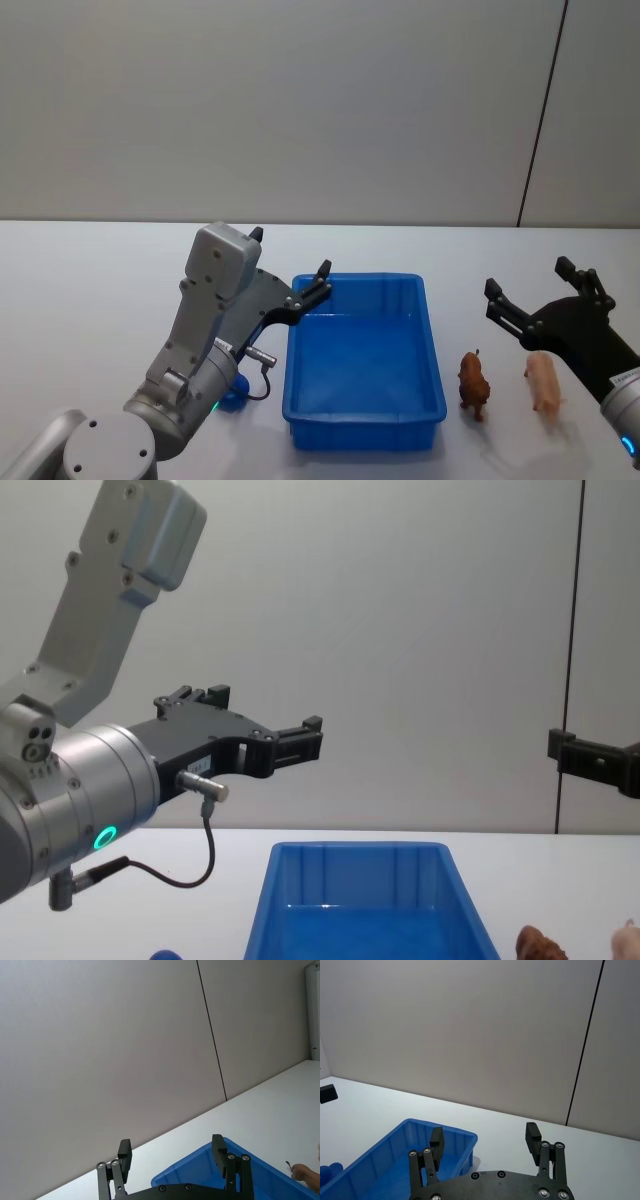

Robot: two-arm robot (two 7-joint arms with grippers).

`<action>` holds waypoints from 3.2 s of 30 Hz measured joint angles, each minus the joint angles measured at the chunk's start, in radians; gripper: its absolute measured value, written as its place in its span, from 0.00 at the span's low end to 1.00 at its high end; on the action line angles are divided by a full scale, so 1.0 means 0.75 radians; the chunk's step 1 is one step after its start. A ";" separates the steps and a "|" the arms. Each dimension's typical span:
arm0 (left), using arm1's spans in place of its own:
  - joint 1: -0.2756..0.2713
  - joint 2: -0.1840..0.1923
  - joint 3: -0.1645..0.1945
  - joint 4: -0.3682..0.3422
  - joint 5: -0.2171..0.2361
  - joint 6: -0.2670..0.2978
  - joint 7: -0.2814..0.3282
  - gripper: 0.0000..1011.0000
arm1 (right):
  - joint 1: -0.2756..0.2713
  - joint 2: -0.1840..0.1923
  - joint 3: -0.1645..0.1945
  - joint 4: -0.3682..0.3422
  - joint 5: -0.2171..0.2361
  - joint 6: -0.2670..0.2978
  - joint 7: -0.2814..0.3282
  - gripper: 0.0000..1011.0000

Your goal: Pick up the two dolls from the table and place them into the box.

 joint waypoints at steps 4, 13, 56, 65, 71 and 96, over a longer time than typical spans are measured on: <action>0.000 0.000 0.000 0.000 0.000 0.000 0.000 0.99 | 0.000 0.000 0.000 0.000 0.000 0.000 0.000 0.99; 0.000 0.000 0.000 0.000 0.000 0.000 0.000 0.99 | 0.000 0.000 0.000 0.000 0.000 0.000 0.000 0.99; 0.000 0.000 0.000 0.000 0.000 0.000 0.000 0.99 | 0.070 0.087 0.084 0.286 0.028 0.140 0.177 0.99; 0.000 0.000 0.000 0.000 0.000 0.000 0.000 0.99 | 0.084 0.067 0.066 0.370 0.012 0.194 0.179 0.99; 0.000 0.000 0.000 0.000 0.000 0.000 0.000 0.99 | 0.090 0.052 0.052 0.405 0.004 0.215 0.178 0.99; 0.000 0.000 0.000 0.000 0.000 0.000 0.000 0.99 | 0.111 -0.005 0.012 0.469 -0.019 0.270 0.116 0.76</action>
